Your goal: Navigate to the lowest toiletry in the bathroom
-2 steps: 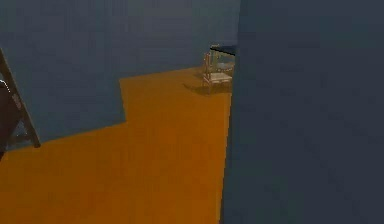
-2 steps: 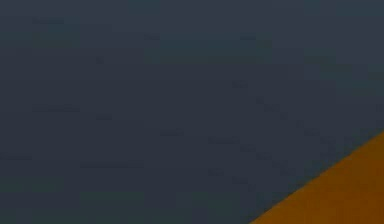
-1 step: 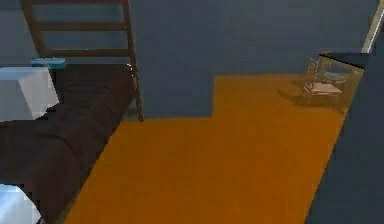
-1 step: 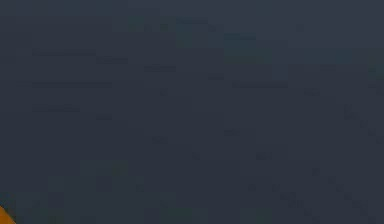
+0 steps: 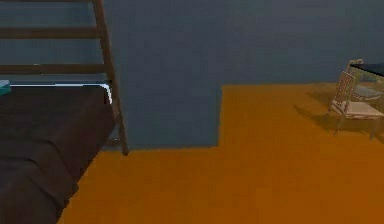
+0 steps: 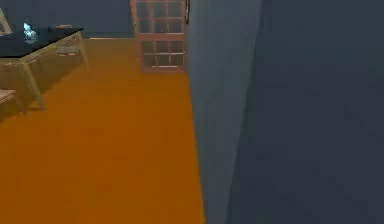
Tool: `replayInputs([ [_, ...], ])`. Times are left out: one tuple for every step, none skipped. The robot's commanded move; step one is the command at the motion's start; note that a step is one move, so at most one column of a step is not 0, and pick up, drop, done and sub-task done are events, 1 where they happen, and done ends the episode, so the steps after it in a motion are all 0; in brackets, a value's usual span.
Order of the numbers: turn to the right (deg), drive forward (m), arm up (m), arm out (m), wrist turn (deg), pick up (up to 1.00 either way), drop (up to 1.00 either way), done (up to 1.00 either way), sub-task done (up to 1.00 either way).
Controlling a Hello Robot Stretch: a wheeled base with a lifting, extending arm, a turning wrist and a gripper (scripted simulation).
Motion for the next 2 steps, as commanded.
replayInputs([
  [45.0, 0.00, 0.00, 0.00, 0.0, 0.00, 0.00, 0.00, 0.00],
  [3.0, 0.00, 0.00, 0.00, 0.0, 0.00, 0.00, 0.00, 0.00],
])
